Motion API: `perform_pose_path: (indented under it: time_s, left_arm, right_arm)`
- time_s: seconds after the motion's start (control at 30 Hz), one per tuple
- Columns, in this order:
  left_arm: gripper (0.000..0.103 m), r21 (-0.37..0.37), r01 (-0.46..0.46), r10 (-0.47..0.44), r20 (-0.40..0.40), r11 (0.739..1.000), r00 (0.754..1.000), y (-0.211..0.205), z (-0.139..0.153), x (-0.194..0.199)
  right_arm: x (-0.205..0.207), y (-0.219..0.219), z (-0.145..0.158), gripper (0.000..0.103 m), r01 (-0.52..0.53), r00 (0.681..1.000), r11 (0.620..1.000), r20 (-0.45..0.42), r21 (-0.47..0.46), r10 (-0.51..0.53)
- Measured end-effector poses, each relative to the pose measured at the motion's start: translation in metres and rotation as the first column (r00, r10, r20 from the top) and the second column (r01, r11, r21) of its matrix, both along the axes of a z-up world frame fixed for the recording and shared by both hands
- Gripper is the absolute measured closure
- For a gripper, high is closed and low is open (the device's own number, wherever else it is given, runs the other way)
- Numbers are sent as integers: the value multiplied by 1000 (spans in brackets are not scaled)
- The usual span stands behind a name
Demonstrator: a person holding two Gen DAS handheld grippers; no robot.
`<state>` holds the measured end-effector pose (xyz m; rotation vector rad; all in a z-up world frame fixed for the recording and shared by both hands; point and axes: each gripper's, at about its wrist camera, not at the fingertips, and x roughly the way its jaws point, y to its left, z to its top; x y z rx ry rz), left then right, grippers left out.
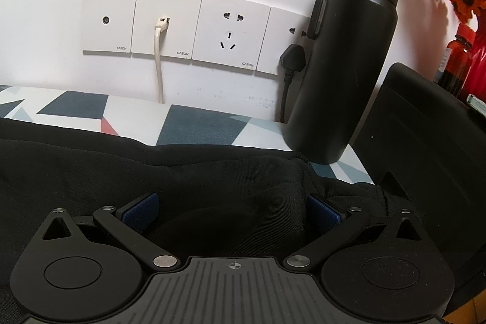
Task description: Fold clothes
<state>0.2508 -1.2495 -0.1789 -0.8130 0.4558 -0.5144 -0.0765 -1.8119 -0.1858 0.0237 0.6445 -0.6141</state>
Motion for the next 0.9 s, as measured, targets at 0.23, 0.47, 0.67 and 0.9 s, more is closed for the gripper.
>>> perform_pose_path:
  time_s: [0.23, 0.47, 0.67, 0.9]
  left_arm:
    - [1, -13, -3, 3, 3, 1000, 1000, 1, -1, -1]
    - [0, -31, -13, 13, 12, 999, 1000, 3, -2, -3]
    - [0, -45, -21, 22, 19, 999, 1000, 4, -3, -4]
    - [0, -46, -24, 25, 21, 999, 999, 3, -2, -5]
  right_arm:
    - [0, -3, 0, 1, -1, 1000, 1000, 2, 20, 1]
    - [0, -3, -1, 1, -4, 1000, 1000, 0, 18, 4]
    - [-1, -5, -1, 1, -5, 1000, 1000, 0, 22, 5]
    - [-2, -10, -1, 1, -5, 1000, 999, 7, 50, 4]
